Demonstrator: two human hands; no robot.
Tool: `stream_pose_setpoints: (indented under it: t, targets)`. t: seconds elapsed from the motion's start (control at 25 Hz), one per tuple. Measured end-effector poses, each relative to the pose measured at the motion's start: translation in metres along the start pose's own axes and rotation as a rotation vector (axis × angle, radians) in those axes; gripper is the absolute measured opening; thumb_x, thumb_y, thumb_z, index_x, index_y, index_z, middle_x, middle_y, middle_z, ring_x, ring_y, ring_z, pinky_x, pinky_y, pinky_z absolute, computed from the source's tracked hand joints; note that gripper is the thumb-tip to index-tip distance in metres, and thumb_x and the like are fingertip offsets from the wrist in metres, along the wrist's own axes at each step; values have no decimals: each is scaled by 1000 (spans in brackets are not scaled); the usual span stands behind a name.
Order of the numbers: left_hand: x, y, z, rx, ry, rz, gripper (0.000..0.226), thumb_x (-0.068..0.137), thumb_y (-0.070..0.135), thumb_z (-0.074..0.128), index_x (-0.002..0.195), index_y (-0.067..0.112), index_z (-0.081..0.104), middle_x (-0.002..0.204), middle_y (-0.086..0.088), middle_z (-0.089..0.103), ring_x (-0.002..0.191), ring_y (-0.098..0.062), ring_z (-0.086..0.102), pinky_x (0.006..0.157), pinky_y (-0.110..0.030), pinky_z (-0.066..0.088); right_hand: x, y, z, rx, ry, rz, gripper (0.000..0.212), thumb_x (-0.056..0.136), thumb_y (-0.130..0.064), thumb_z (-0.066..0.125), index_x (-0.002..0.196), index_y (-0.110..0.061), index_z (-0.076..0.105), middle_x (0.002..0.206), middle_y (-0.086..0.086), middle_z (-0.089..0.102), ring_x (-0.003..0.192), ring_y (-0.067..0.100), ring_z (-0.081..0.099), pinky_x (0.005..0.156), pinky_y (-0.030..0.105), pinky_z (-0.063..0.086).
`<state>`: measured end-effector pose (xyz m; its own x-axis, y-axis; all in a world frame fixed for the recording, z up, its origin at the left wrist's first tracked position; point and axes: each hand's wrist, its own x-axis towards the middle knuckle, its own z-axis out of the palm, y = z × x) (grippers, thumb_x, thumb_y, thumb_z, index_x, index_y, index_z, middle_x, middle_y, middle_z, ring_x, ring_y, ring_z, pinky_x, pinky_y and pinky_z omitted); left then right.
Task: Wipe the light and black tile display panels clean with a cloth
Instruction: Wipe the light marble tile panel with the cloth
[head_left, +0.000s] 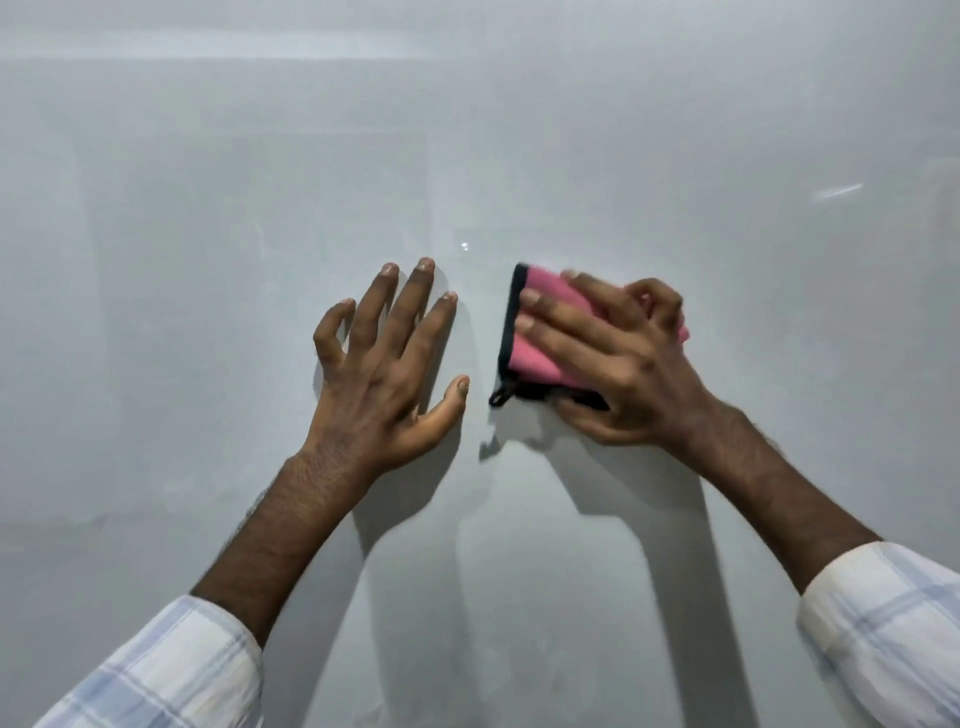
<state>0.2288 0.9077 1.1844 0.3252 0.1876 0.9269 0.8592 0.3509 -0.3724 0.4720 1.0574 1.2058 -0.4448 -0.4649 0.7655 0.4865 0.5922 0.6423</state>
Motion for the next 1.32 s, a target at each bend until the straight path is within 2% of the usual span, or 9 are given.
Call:
stream_pose_setpoints:
  t: [0.16,0.36,0.52,0.68,0.84,0.88,1.04,1.2,1.32]
  targets:
    - [22,-3,-3,-15,26,2,69,94,50,55,152,14,50,170,-11,29,156,-31,28,116,-57,23,42,14,5,-58,103,707,70,87,-45,59,154,-26,46,163,-7,37,146,28,38,101,51,30]
    - [68,-13,-9,-25,66,28,70,93,49,54,152,12,49,170,-12,27,157,-32,26,114,-55,27,57,46,-1,-105,-25,85,68,91,-49,58,154,-25,46,164,-6,37,147,29,38,94,55,32]
    - [109,-26,-6,-38,102,12,71,94,50,52,153,12,48,170,-13,28,156,-32,26,113,-54,28,93,63,0,-56,90,685,72,86,-47,53,155,-27,42,165,-9,33,145,28,35,99,49,28]
    - [134,-37,-2,-14,109,21,72,91,52,50,152,12,49,170,-12,29,156,-32,28,112,-53,30,105,74,1,-131,-26,124,73,87,-52,52,155,-26,43,165,-6,34,146,30,38,94,53,31]
    - [134,-42,8,67,111,50,73,97,53,43,154,9,48,169,-13,30,156,-34,30,113,-57,31,130,103,-2,-59,82,642,73,87,-52,51,156,-31,39,165,-10,33,142,28,37,96,50,28]
    - [134,-41,9,81,116,51,72,97,53,43,154,9,47,169,-13,31,156,-34,30,113,-56,30,138,94,2,-88,73,650,74,88,-51,48,157,-28,37,165,-8,32,142,31,36,97,49,28]
    - [134,-42,9,108,115,57,72,98,53,42,155,10,47,169,-13,31,157,-33,28,114,-55,27,149,106,0,-153,-72,31,77,88,-57,46,159,-28,35,167,-8,29,145,29,36,95,50,28]
    - [131,-39,11,96,94,46,74,98,53,39,157,9,43,170,-14,27,158,-33,24,117,-56,24,170,131,2,-74,36,494,76,86,-58,45,157,-32,38,165,-11,33,139,28,38,90,44,21]
    - [131,-39,11,117,89,42,74,98,53,38,157,9,43,170,-14,28,158,-33,24,118,-56,24,183,114,11,-155,2,252,77,87,-58,43,157,-28,37,166,-7,32,140,29,37,89,42,20]
